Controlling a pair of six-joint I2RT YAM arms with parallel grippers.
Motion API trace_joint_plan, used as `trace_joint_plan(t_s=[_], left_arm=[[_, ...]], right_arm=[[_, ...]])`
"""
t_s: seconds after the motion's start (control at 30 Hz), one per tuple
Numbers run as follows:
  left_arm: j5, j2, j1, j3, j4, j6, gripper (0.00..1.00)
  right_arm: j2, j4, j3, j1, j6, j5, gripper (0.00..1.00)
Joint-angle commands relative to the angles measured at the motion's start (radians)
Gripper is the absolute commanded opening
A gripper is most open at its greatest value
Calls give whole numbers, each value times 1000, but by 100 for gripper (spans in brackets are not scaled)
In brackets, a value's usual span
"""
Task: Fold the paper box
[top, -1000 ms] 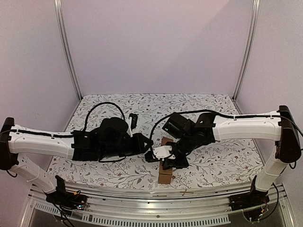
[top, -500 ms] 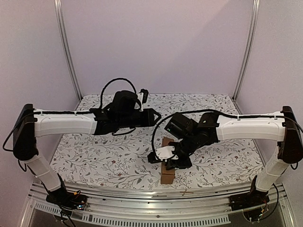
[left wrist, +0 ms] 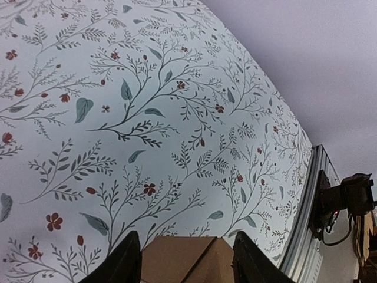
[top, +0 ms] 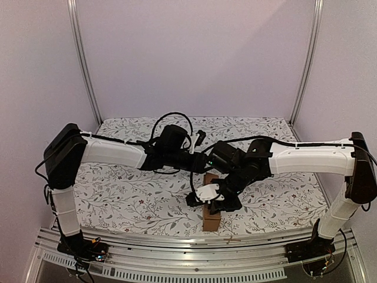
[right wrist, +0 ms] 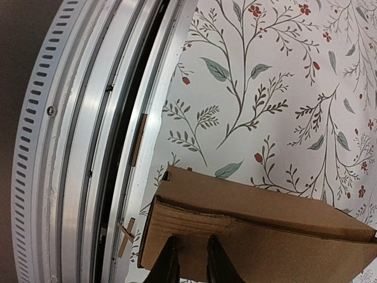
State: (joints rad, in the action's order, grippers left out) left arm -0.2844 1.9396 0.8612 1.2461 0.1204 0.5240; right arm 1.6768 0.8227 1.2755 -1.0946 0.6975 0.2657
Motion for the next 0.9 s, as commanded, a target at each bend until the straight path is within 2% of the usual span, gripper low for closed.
trace_joint_plan(t_s=[0.0, 0.27, 0.53, 0.87], left_arm=[[-103, 30, -16, -28, 90, 27, 53], [-103, 49, -15, -89, 119, 32, 48], [-70, 87, -14, -158, 139, 48, 36], [-49, 150, -44, -319, 327, 137, 28]], right_arm=[[41, 98, 7, 0, 4, -7, 15], [38, 111, 4, 0, 11, -14, 15], [33, 112, -9, 1, 18, -22, 15], [-2, 118, -18, 18, 21, -40, 15]])
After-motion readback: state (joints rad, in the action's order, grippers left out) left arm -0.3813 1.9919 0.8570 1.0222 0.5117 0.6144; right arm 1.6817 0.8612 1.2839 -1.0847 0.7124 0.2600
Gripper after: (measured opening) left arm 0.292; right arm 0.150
